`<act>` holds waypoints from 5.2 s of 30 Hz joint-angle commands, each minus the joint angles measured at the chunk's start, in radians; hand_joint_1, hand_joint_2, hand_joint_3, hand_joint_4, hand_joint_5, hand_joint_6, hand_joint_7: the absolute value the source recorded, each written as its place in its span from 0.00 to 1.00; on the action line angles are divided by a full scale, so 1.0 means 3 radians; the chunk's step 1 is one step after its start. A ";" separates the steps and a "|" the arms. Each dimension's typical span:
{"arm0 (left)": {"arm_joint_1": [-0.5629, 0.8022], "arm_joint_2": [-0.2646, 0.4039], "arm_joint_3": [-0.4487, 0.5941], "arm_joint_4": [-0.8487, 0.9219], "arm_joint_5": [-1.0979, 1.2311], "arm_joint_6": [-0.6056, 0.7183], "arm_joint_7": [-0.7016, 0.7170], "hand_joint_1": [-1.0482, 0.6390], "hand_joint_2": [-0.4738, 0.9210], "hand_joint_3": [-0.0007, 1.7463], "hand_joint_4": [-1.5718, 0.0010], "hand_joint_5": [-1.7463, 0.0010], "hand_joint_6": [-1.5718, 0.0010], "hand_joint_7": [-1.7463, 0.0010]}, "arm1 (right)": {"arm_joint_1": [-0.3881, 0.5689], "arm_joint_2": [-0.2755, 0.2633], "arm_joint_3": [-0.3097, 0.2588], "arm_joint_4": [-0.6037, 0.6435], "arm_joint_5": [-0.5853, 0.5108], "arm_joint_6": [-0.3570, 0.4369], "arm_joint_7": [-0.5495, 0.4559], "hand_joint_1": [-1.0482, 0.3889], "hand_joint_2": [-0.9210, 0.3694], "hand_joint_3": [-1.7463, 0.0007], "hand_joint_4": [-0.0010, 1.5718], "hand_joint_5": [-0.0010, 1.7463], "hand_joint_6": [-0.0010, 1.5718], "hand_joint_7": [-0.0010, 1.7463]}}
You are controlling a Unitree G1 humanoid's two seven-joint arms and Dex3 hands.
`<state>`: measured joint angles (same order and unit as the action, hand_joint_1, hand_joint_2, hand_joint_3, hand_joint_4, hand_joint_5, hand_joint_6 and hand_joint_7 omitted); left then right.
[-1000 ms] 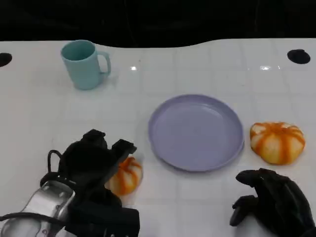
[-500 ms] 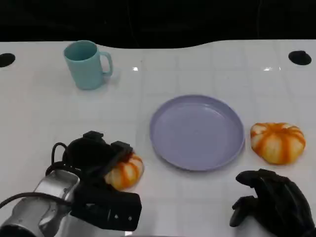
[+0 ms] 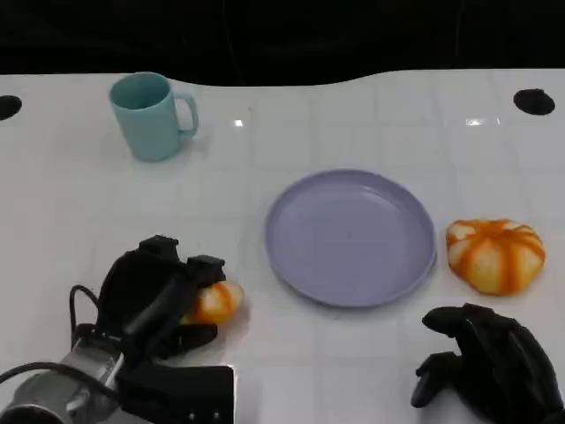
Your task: Grasp the bread from the table and place it into the plate.
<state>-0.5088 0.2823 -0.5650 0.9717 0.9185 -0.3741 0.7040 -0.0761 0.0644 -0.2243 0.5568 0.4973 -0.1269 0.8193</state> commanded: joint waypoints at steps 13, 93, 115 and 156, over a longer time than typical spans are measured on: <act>-0.0163 -0.0248 0.0242 0.0051 -0.0474 0.0014 0.0270 0.12 0.76 1.00 0.27 0.00 0.41 0.05 | -0.0008 -0.0074 -0.0020 0.0025 0.0023 0.0022 0.0027 0.33 0.00 0.92 1.00 0.31 1.00 0.13; -0.0701 -0.0906 0.0852 0.0541 -0.1880 -0.1285 -0.1723 0.00 1.00 0.19 0.26 0.14 0.47 0.25 | 0.0005 -0.0091 0.0021 0.0001 -0.0013 0.0039 0.0027 0.33 0.00 0.90 0.51 0.90 0.47 0.73; 0.0412 -0.1238 0.1902 -0.0678 -0.4259 -0.0470 -0.4566 0.00 0.96 0.00 0.00 0.44 0.00 0.58 | 0.0033 -0.0067 0.0012 -0.0041 0.0006 0.0027 0.0031 0.33 0.00 0.89 0.51 0.94 0.45 0.78; 0.1432 -0.1028 0.1796 -0.2055 -0.4459 0.0956 -0.5019 0.00 0.83 0.01 0.00 0.52 0.00 0.67 | 0.0052 -0.0060 0.0030 -0.0038 -0.0008 -0.0037 0.0077 0.33 0.00 0.88 0.49 0.94 0.44 0.79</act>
<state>-0.0762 -0.0320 -0.0234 0.3347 -0.4319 -0.0581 -0.7758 -0.0715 0.0619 -0.2142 0.5474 0.4947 -0.1304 0.8368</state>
